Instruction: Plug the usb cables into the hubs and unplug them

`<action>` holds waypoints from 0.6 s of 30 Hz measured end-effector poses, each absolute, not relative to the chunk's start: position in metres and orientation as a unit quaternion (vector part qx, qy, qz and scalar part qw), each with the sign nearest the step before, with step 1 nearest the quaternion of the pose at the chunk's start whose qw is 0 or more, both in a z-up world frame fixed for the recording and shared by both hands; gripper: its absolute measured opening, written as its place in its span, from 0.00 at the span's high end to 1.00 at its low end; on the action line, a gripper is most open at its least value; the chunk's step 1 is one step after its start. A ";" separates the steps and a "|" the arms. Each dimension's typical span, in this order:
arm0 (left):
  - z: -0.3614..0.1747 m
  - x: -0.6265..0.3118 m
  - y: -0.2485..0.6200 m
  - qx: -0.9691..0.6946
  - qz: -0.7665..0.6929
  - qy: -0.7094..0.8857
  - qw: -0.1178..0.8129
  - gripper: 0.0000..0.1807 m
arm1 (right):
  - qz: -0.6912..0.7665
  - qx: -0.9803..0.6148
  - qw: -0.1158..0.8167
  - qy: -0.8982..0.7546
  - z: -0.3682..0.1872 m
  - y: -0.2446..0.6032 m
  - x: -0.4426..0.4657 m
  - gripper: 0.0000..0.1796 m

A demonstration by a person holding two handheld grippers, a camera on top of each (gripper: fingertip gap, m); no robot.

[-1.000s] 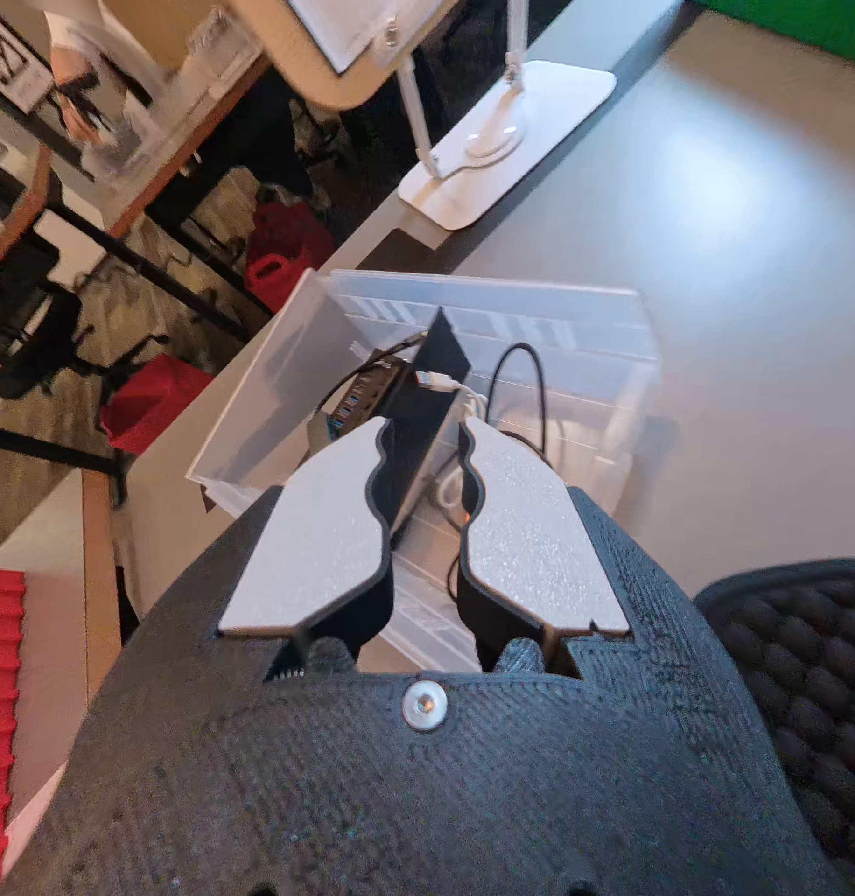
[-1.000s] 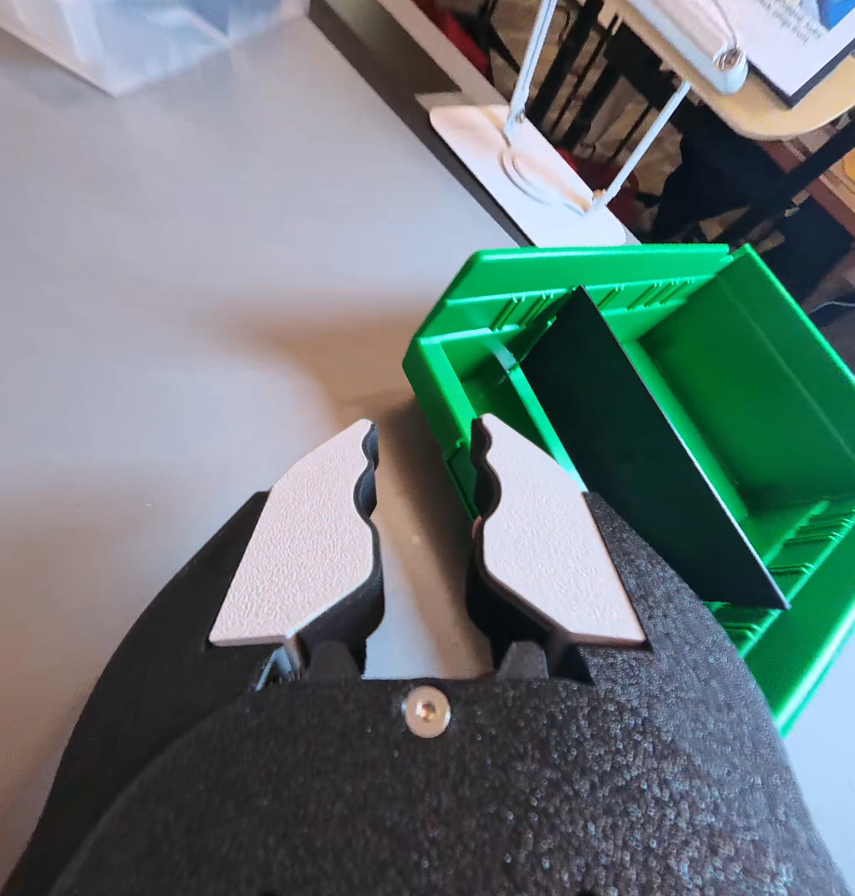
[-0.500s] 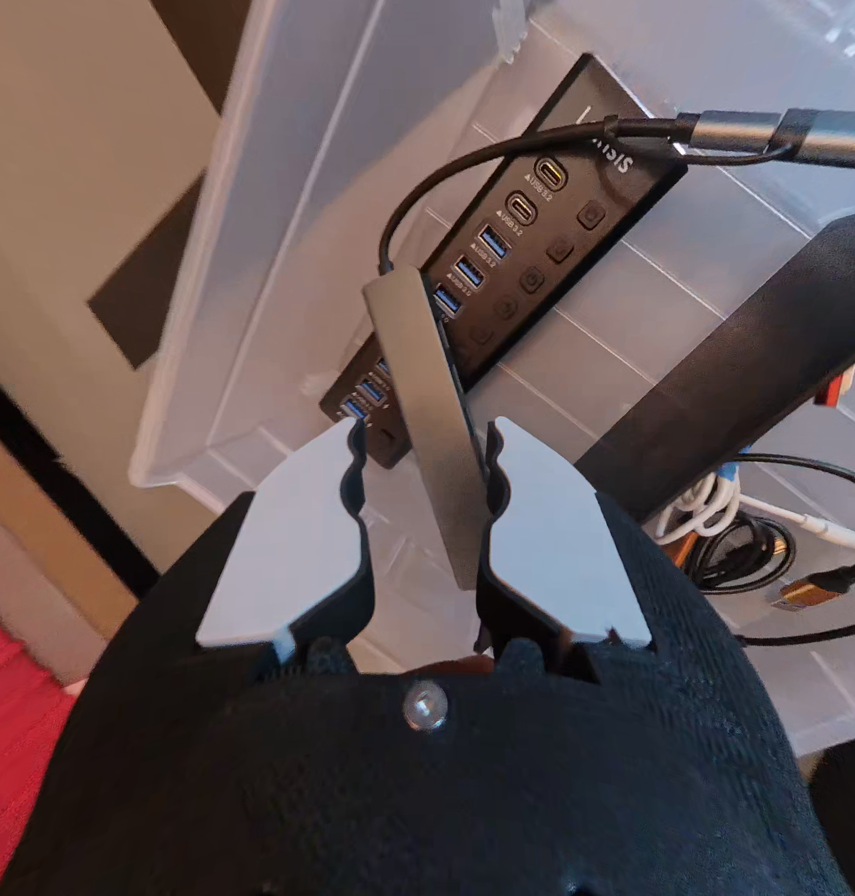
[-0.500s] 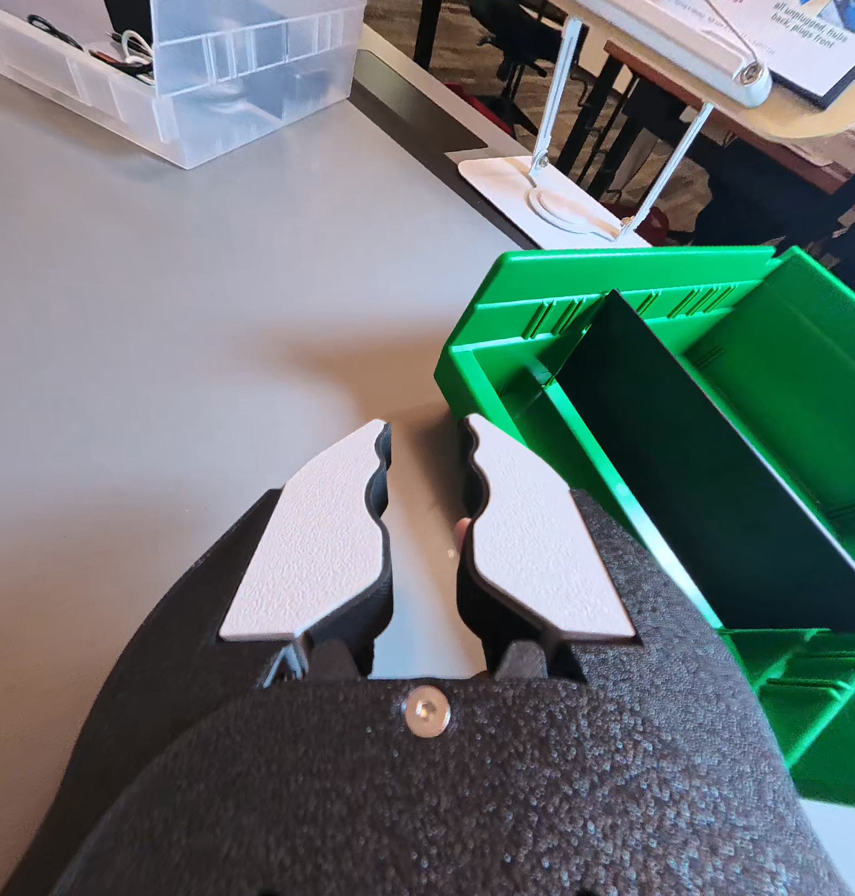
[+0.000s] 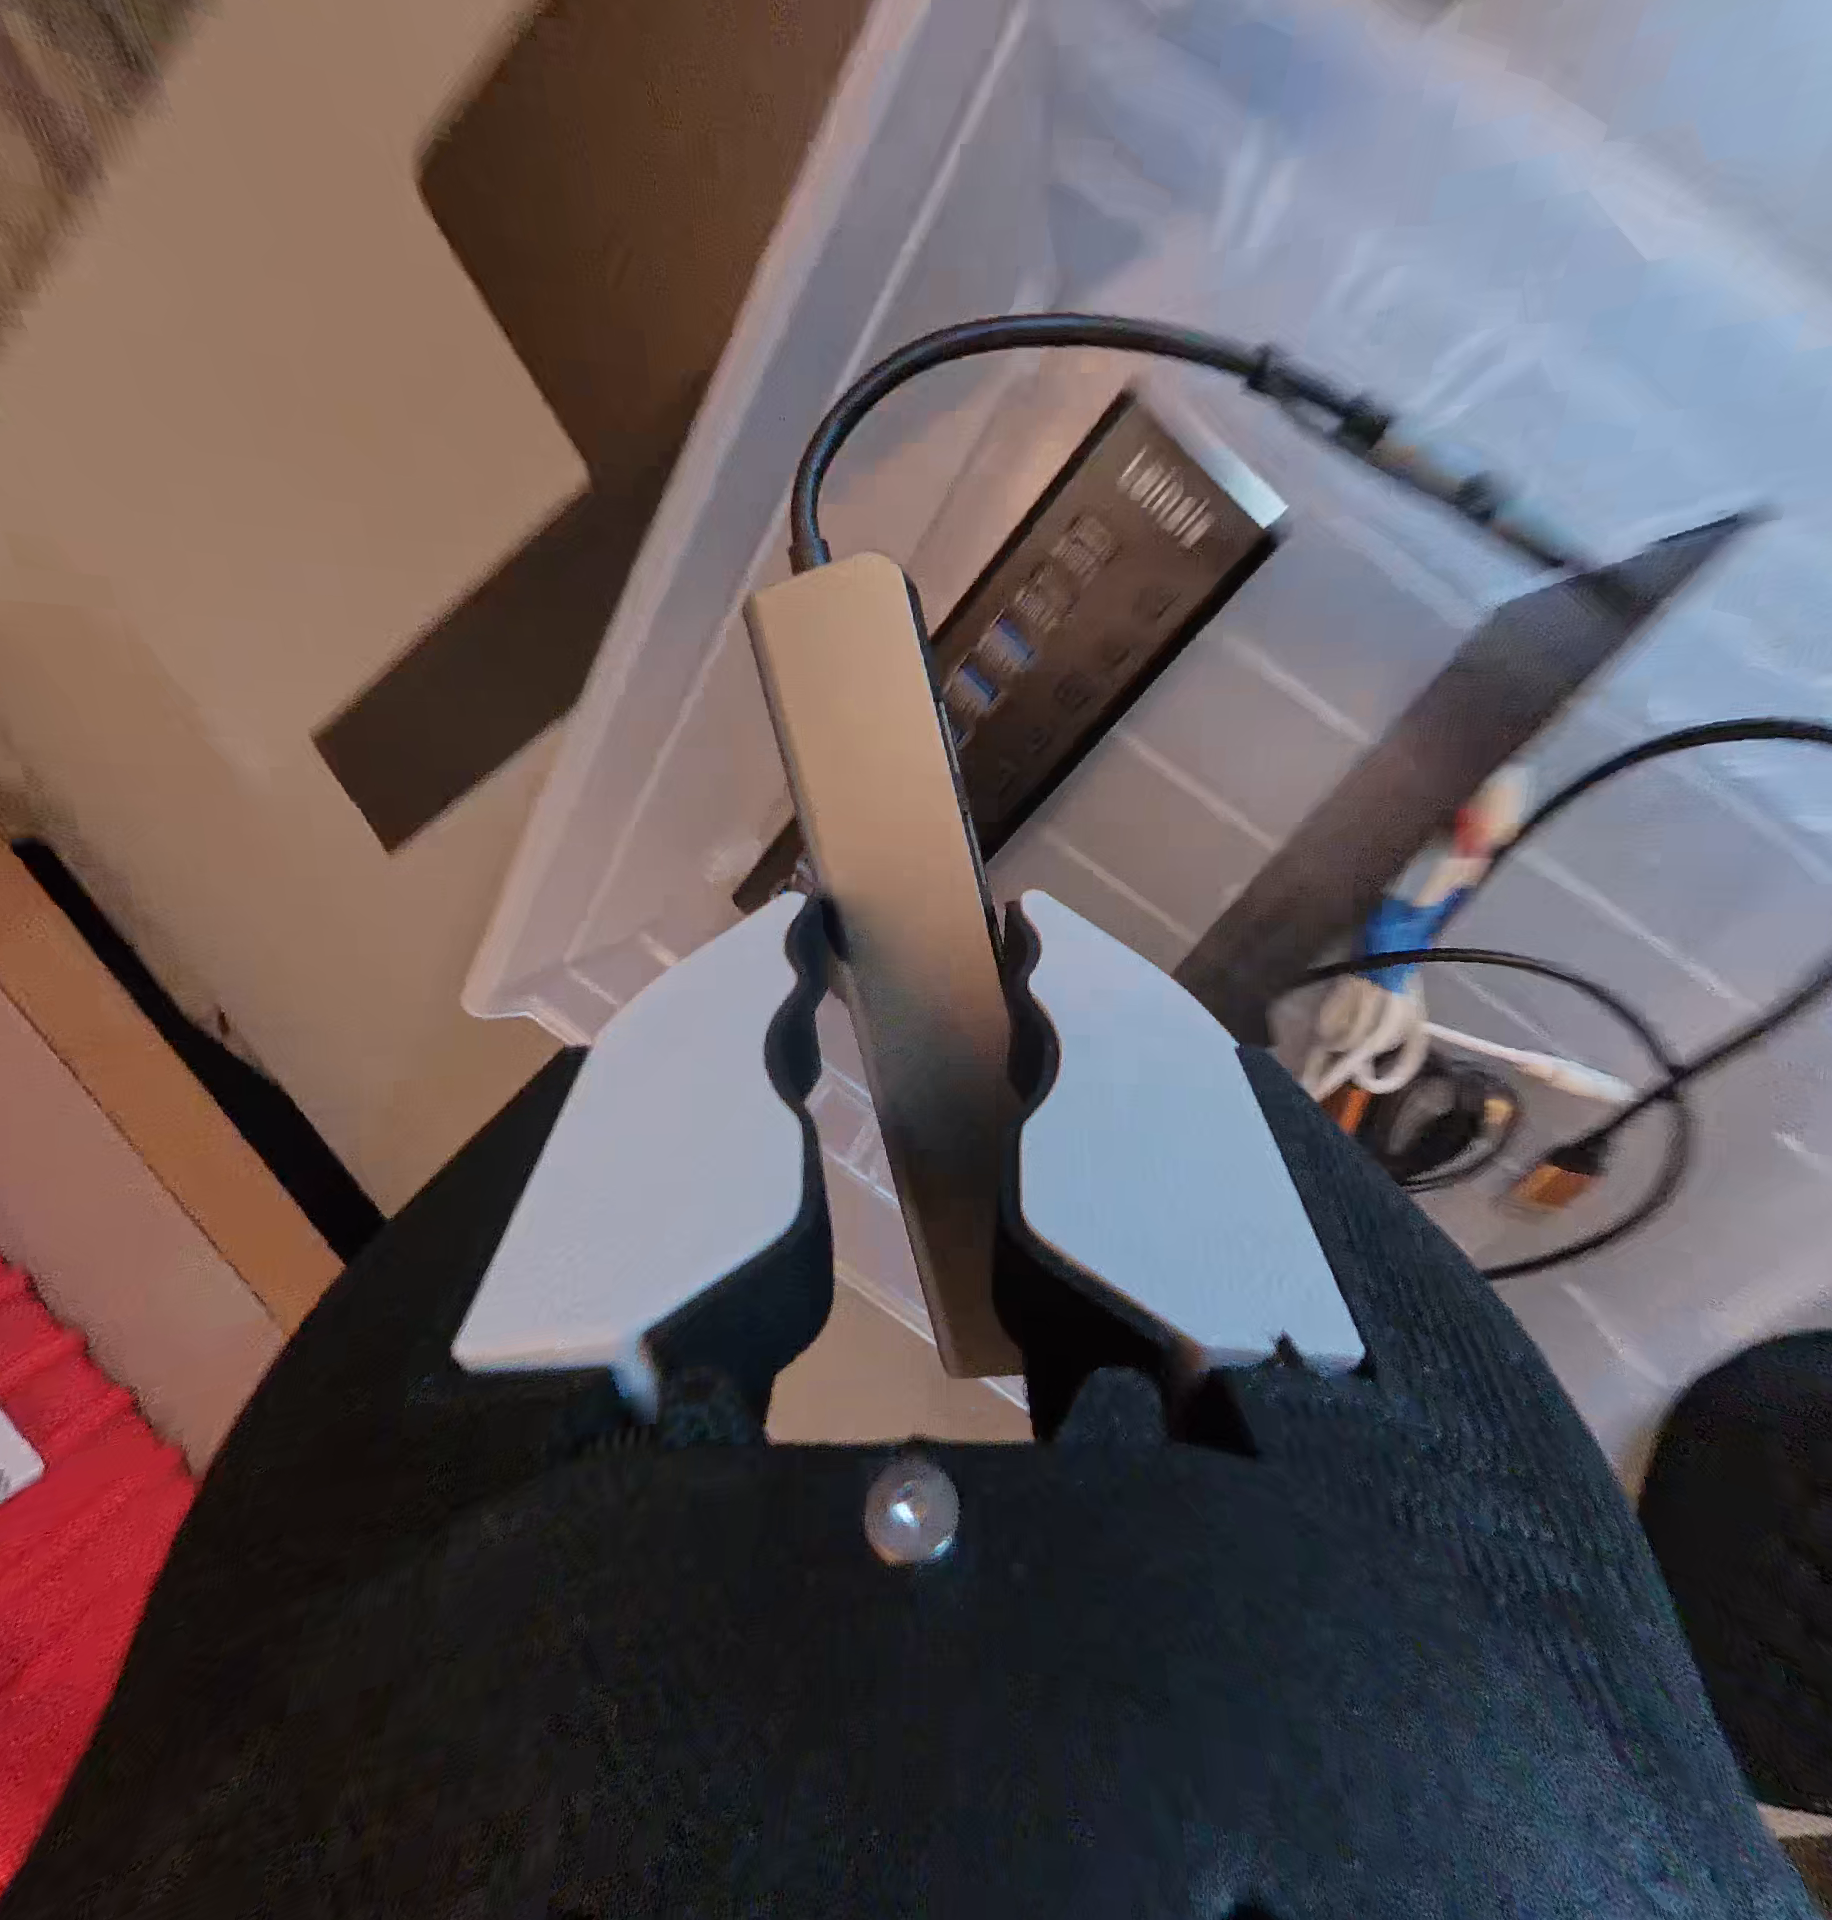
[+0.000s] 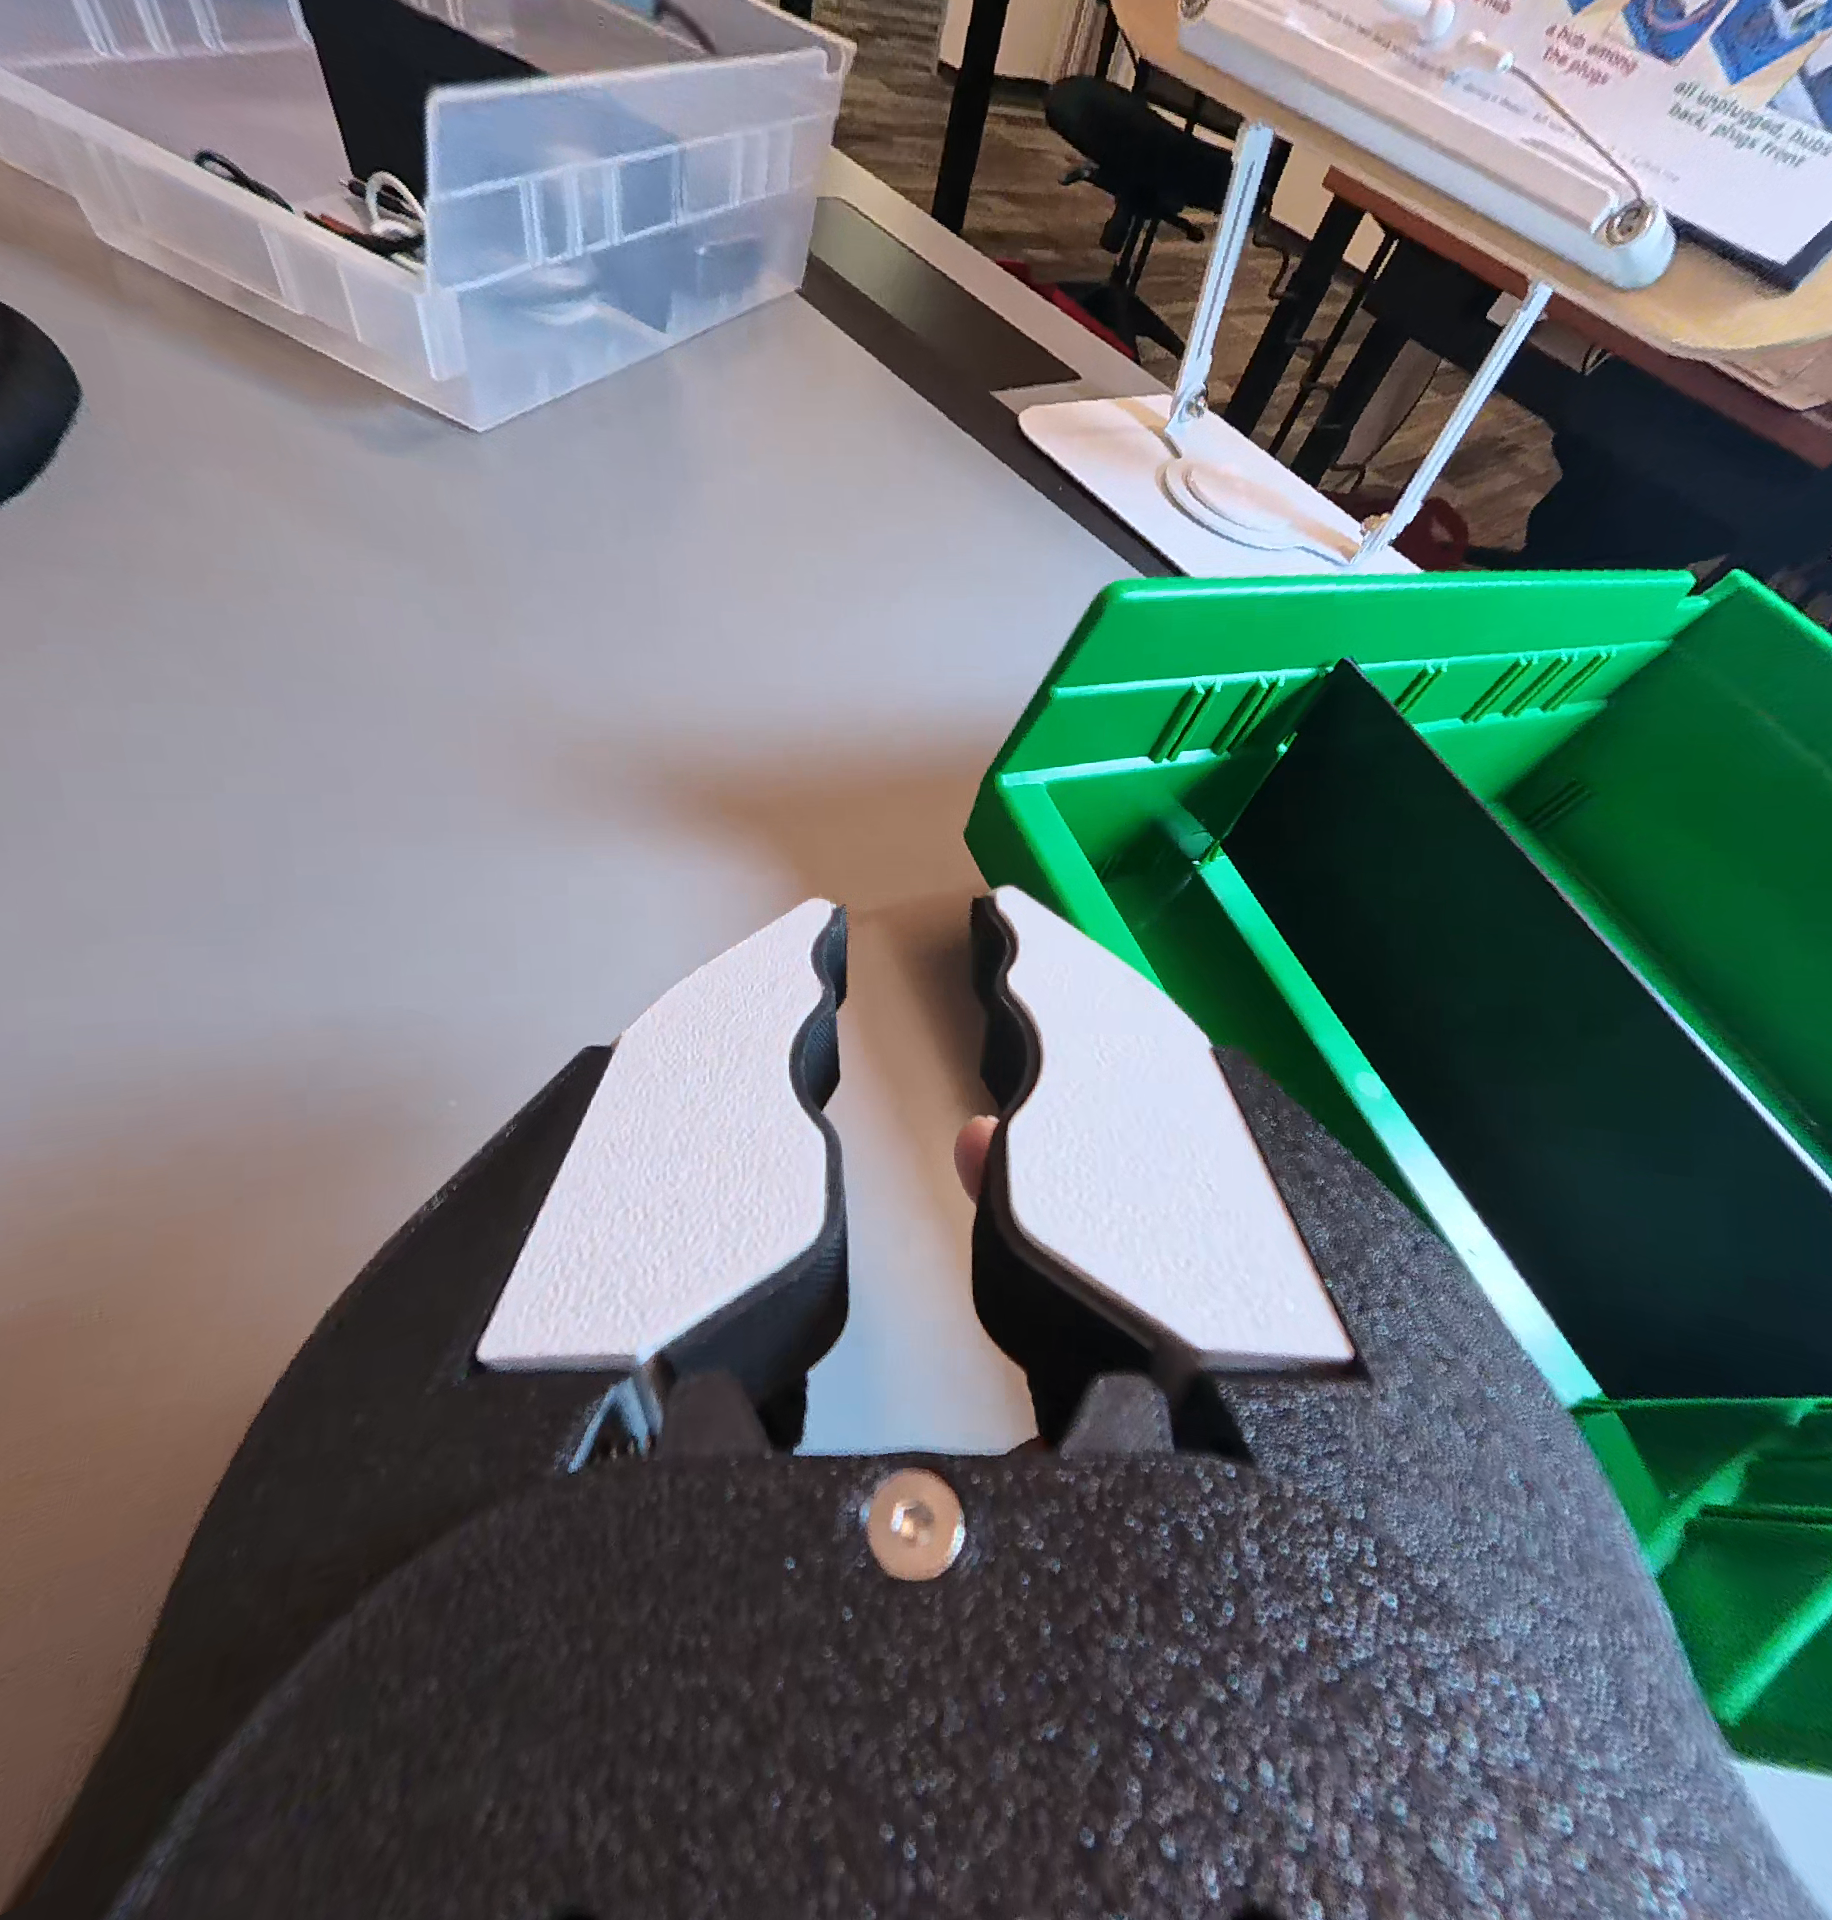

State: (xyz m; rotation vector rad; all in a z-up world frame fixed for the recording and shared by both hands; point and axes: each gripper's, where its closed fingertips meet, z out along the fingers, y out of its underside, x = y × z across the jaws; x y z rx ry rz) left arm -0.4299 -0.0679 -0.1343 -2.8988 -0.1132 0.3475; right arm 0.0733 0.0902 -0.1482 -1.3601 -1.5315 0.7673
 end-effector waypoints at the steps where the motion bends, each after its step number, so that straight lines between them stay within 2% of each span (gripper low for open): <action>1: -0.116 -0.421 -0.062 -0.982 0.110 -0.029 0.148 0.82 | 0.320 -0.550 0.458 -0.620 -0.146 0.087 0.072 0.87; 5: -0.052 -0.357 -0.047 -0.957 0.047 0.038 0.285 0.82 | 0.347 -0.531 0.457 -0.623 -0.137 0.071 0.066 0.87; 8: -0.028 -0.278 -0.040 -0.921 -0.033 0.109 0.371 0.82 | 0.375 -0.508 0.452 -0.630 -0.129 0.051 0.060 0.87; 13: -0.024 -0.135 -0.042 -0.834 -0.199 0.221 0.465 0.82 | 0.438 -0.463 0.440 -0.633 -0.111 0.017 0.052 0.87; 18: -0.045 -0.017 -0.063 -0.701 -0.399 0.327 0.492 0.82 | 0.479 -0.442 0.420 -0.631 -0.108 0.000 0.045 0.87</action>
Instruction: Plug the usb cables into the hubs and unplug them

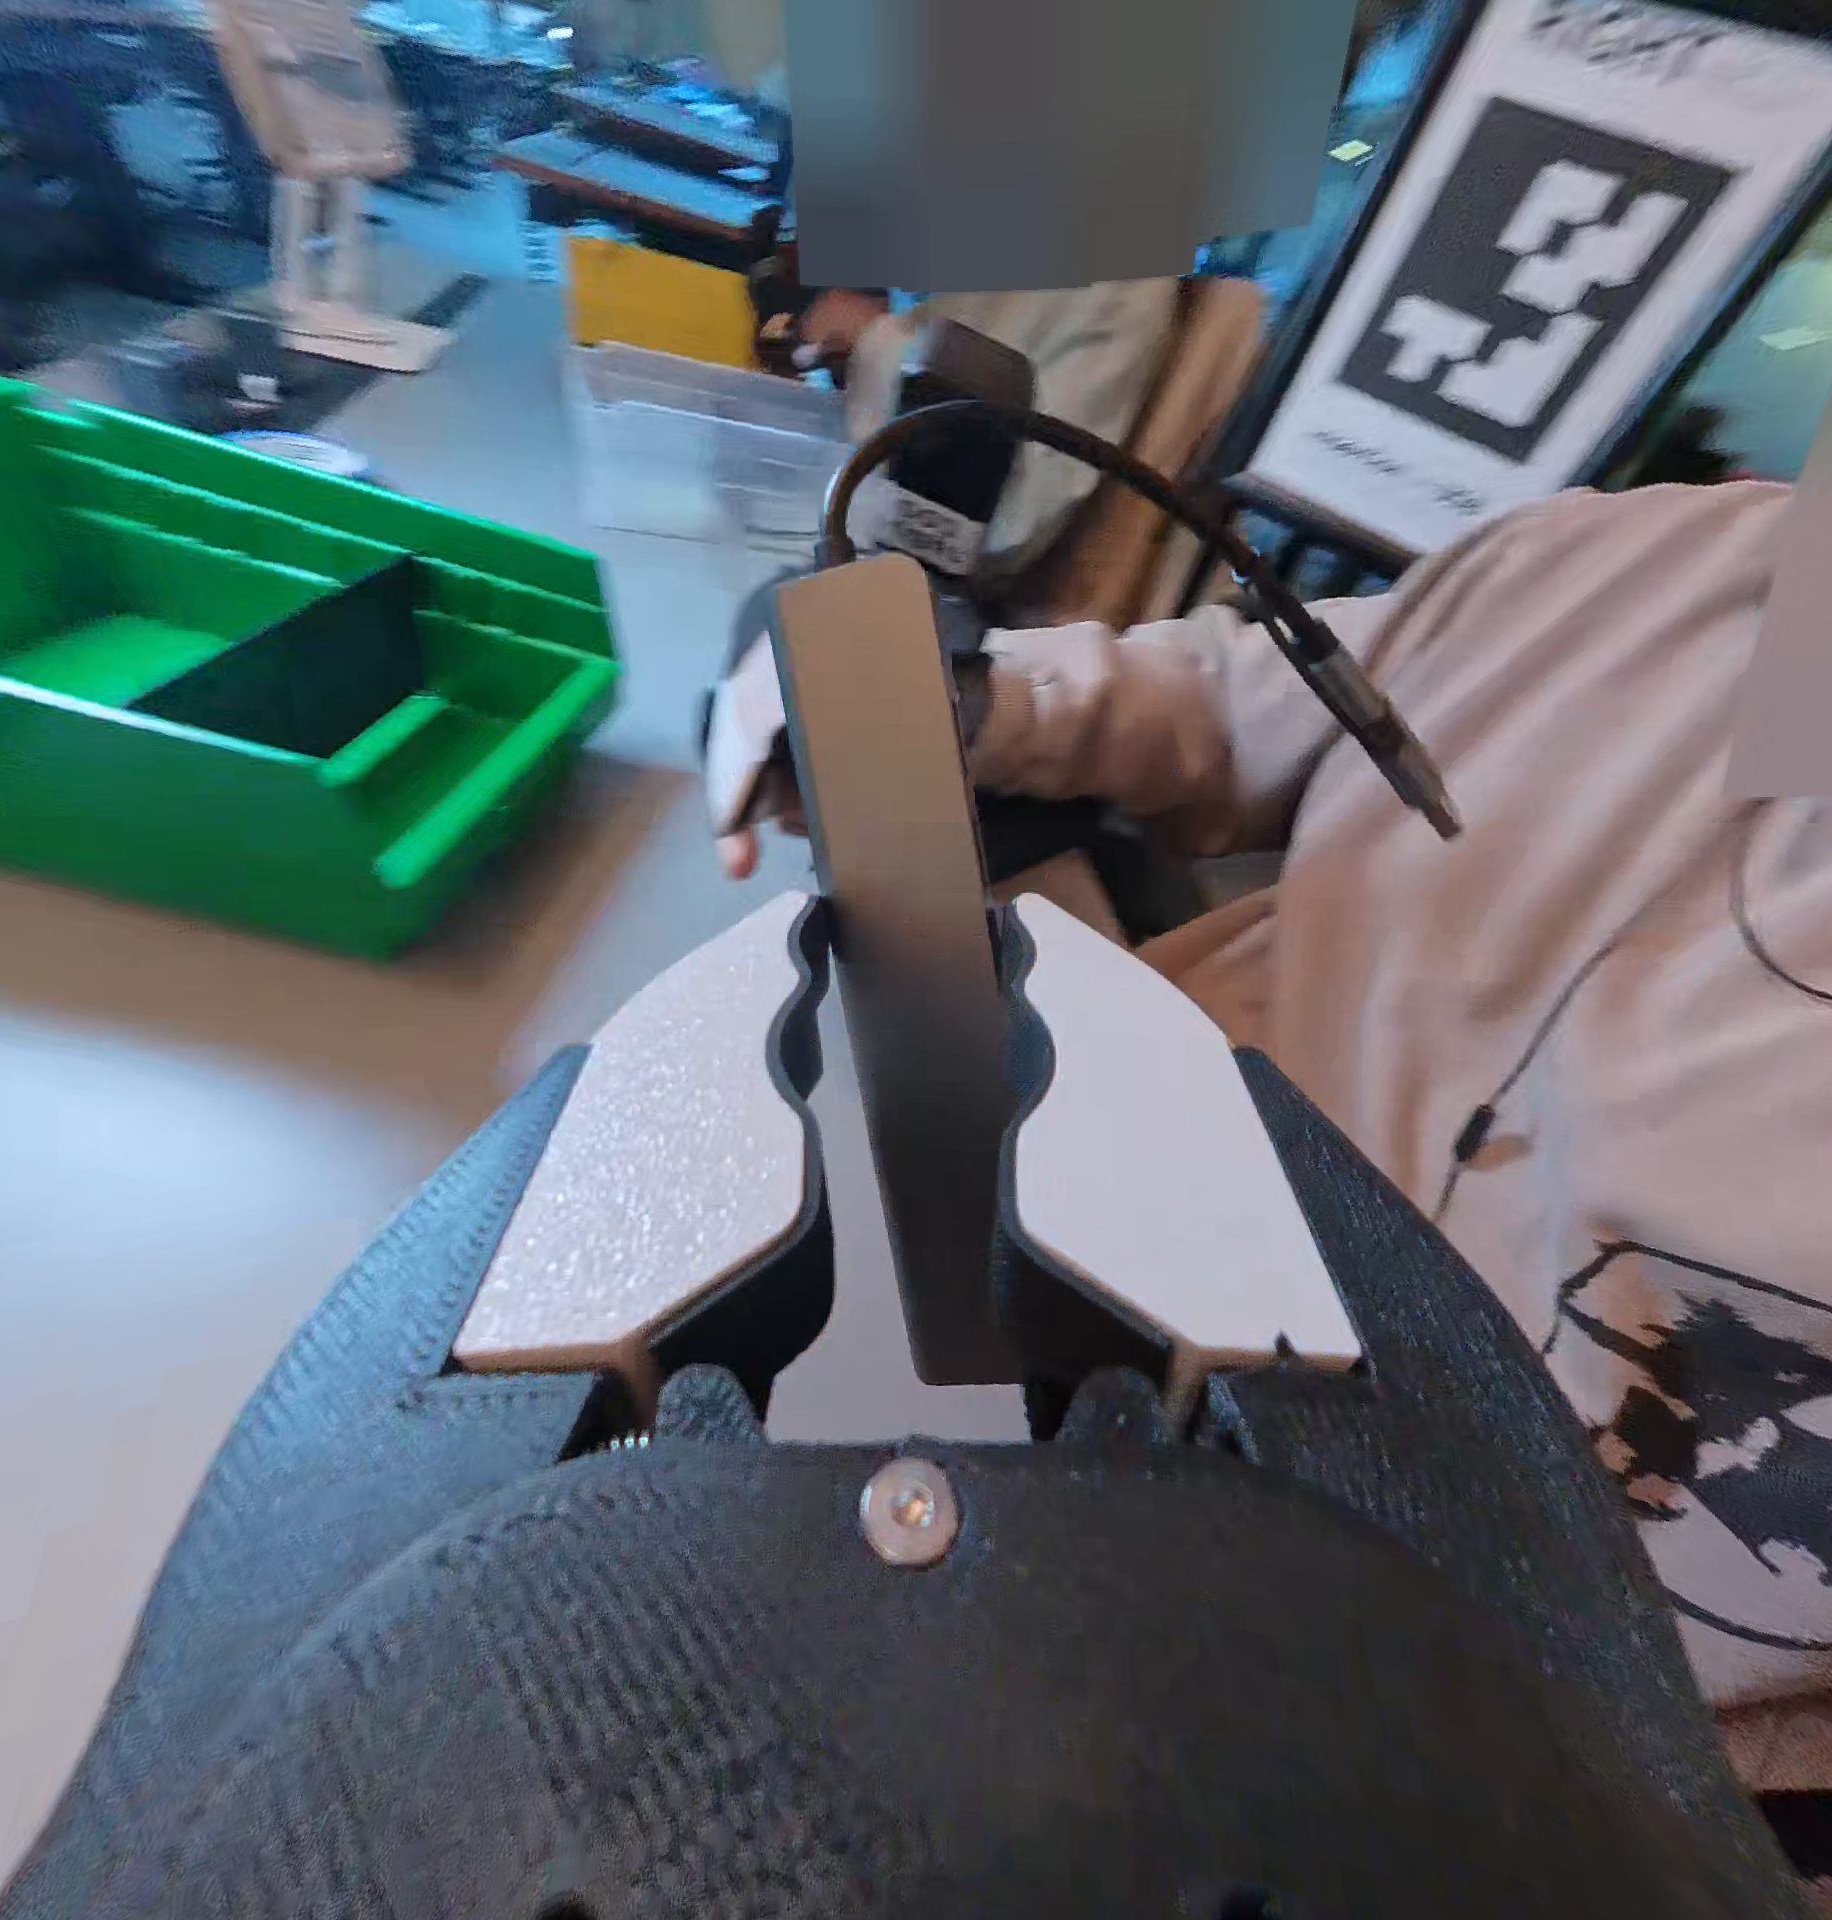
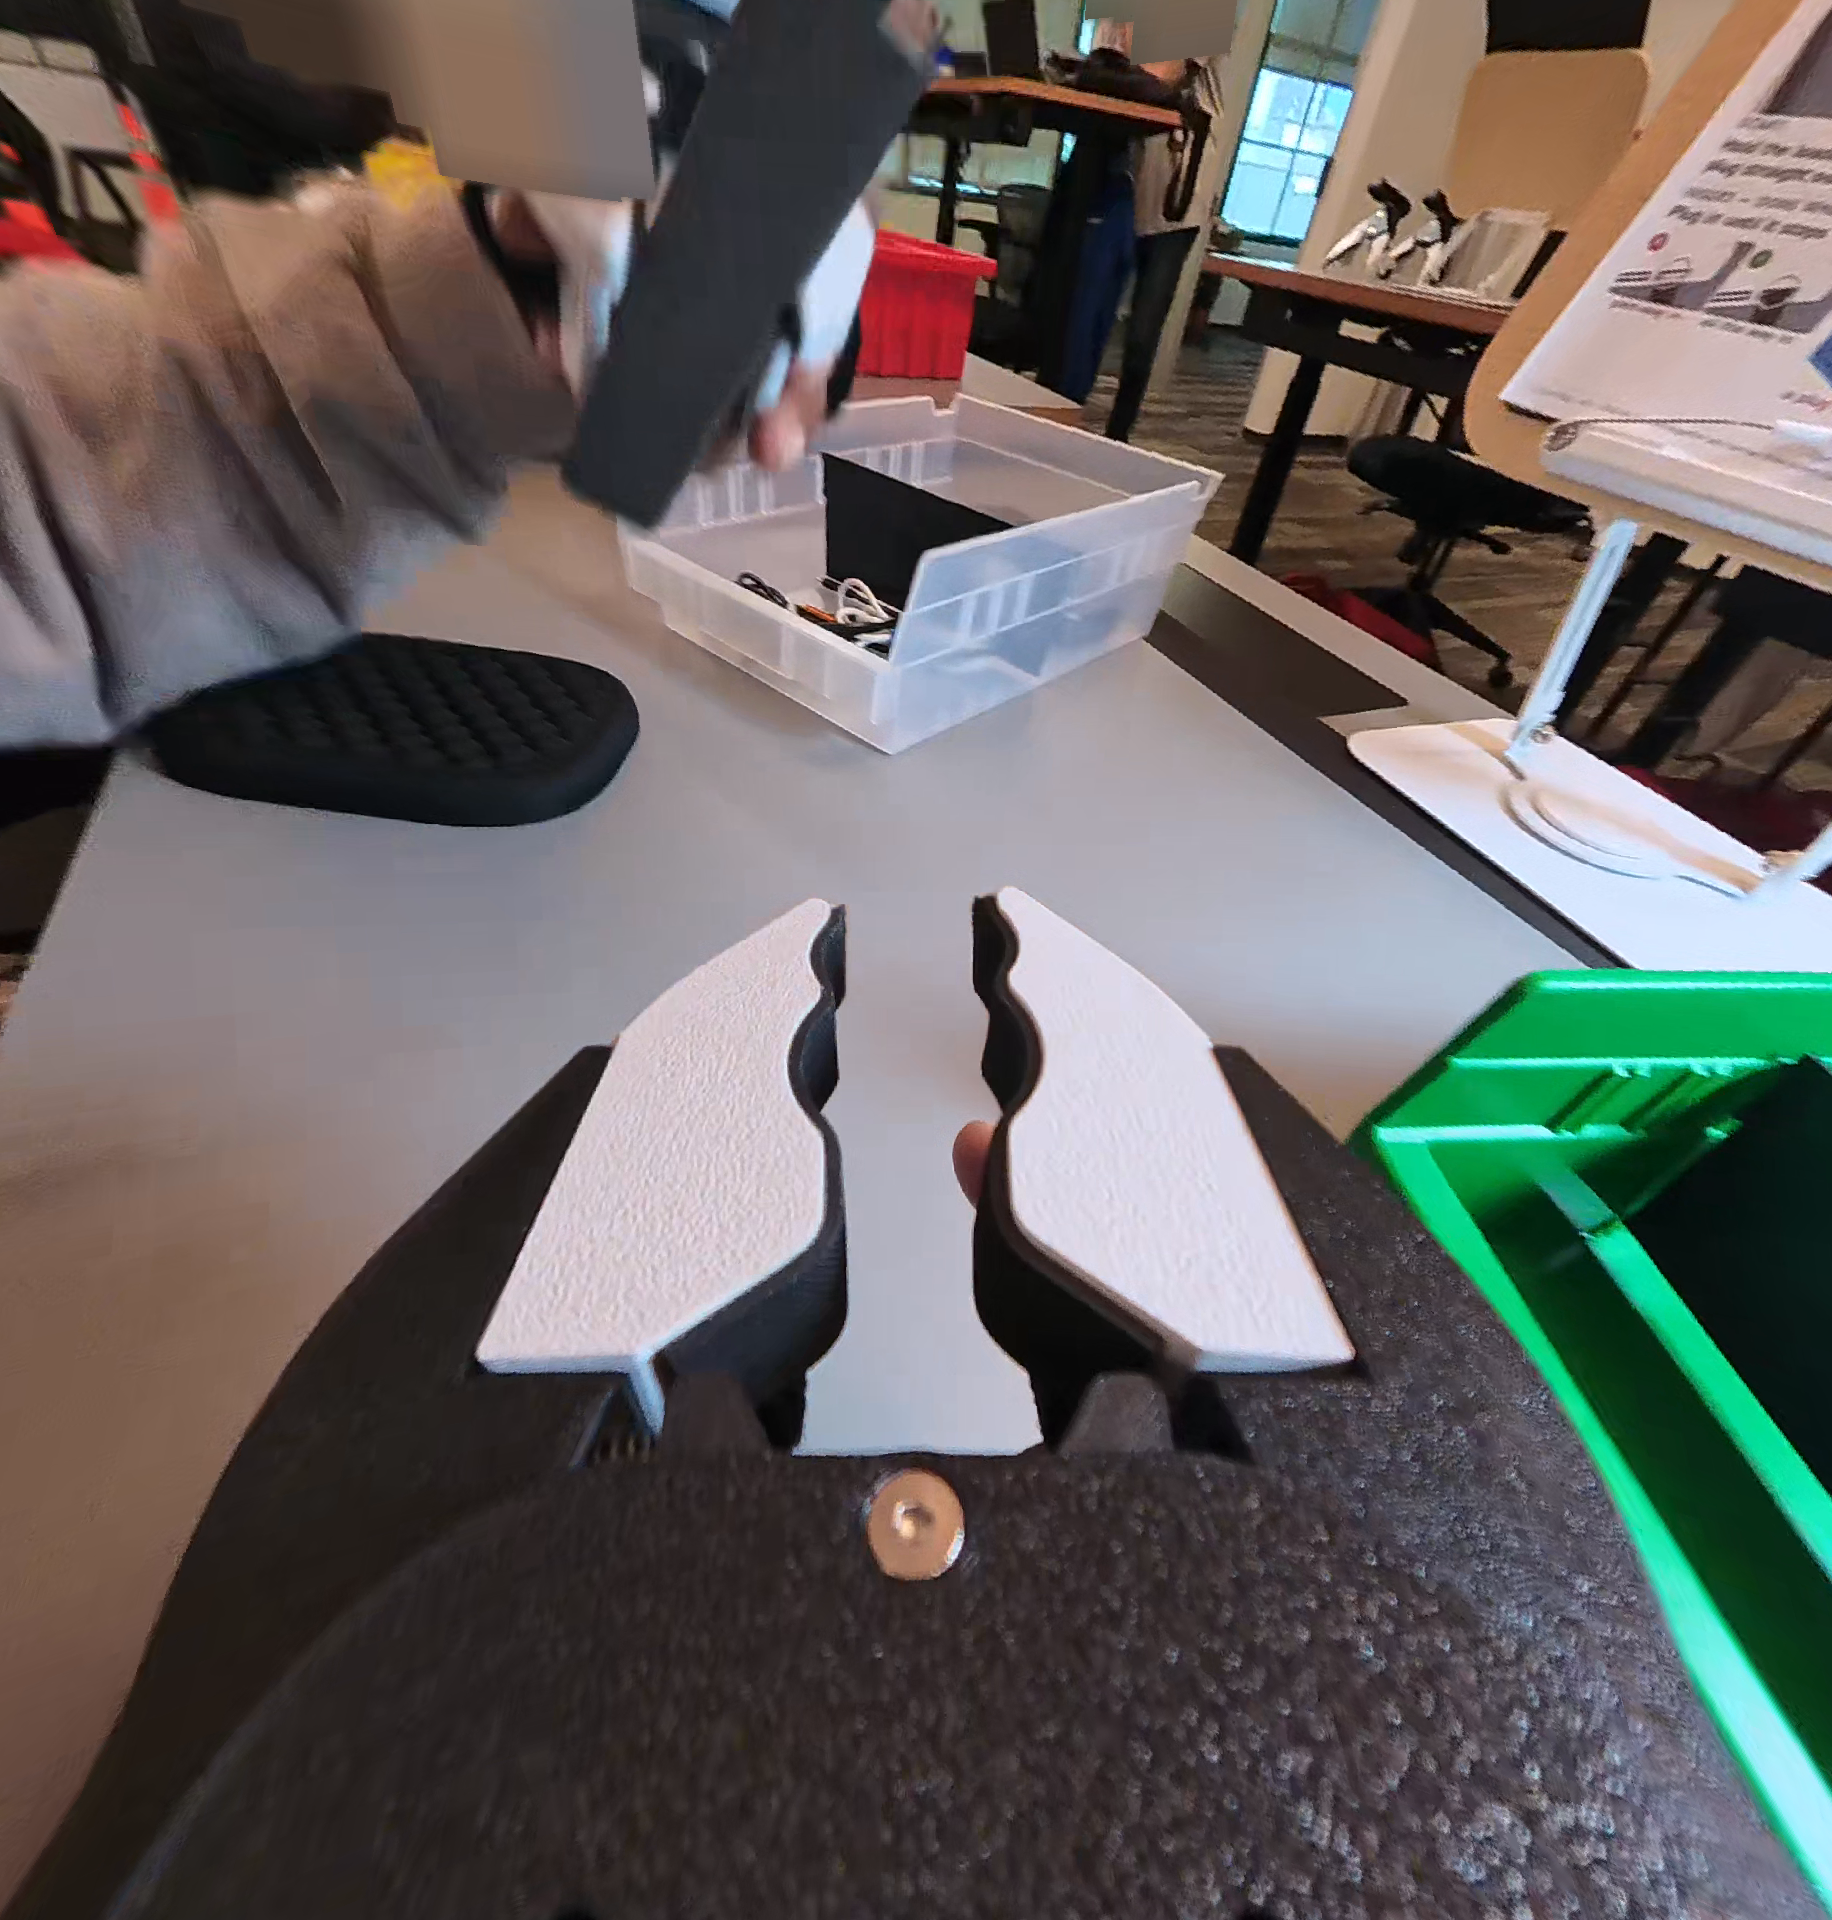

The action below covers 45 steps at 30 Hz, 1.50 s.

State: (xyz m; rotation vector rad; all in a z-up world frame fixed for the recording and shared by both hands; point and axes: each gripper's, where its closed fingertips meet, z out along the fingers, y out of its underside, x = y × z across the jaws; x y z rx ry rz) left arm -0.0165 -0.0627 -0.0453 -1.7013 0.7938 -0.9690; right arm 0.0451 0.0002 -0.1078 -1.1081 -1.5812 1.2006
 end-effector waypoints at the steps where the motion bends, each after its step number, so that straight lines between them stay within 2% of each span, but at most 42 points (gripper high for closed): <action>1: -0.055 -0.001 -0.064 -0.687 -0.429 0.335 0.482 0.82 | 0.494 -0.435 0.412 -0.630 -0.107 -0.005 0.044 0.86; 8: -0.115 0.061 -0.075 -0.666 -0.524 0.380 0.370 0.82 | 0.557 -0.326 0.390 -0.657 -0.095 -0.052 0.044 0.77; 9: -0.119 0.065 -0.078 -0.667 -0.531 0.381 0.359 0.82 | 0.558 -0.311 0.383 -0.667 -0.097 -0.059 0.046 0.77; 12: -0.123 0.067 -0.083 -0.671 -0.534 0.375 0.353 0.83 | 0.558 -0.280 0.352 -0.697 -0.105 -0.075 0.057 0.89; 15: -0.110 0.056 -0.075 -0.672 -0.522 0.342 0.398 0.86 | 0.580 -0.291 0.355 -0.673 -0.098 -0.065 0.061 0.93; 18: -0.107 0.048 -0.071 -0.678 -0.461 0.347 0.456 0.81 | 0.642 -0.306 0.354 -0.608 -0.074 -0.046 0.069 0.94; 21: -0.105 0.044 -0.061 -0.687 -0.359 0.358 0.521 0.80 | 0.696 -0.317 0.359 -0.536 -0.052 -0.024 0.079 0.94; 24: -0.094 0.041 -0.044 -0.680 -0.252 0.341 0.598 0.87 | 0.734 -0.319 0.348 -0.487 -0.043 -0.014 0.085 0.94; 25: -0.089 0.042 -0.044 -0.671 -0.232 0.348 0.612 0.92 | 0.742 -0.319 0.344 -0.480 -0.043 -0.013 0.085 0.94; 28: -0.077 0.041 -0.047 -0.658 -0.192 0.359 0.633 0.94 | 0.758 -0.332 0.307 -0.470 -0.047 -0.008 0.085 0.93; 36: -0.073 0.034 -0.056 -0.641 -0.120 0.392 0.649 0.94 | 0.681 -0.377 0.318 -0.542 -0.082 -0.005 0.073 0.90; 39: -0.074 0.036 -0.059 -0.636 -0.113 0.404 0.648 0.94 | 0.595 -0.385 0.355 -0.611 -0.106 -0.004 0.068 0.91; 45: -0.067 0.033 -0.064 -0.616 -0.070 0.425 0.659 0.94 | 0.443 -0.396 0.399 -0.699 -0.138 0.011 0.072 0.84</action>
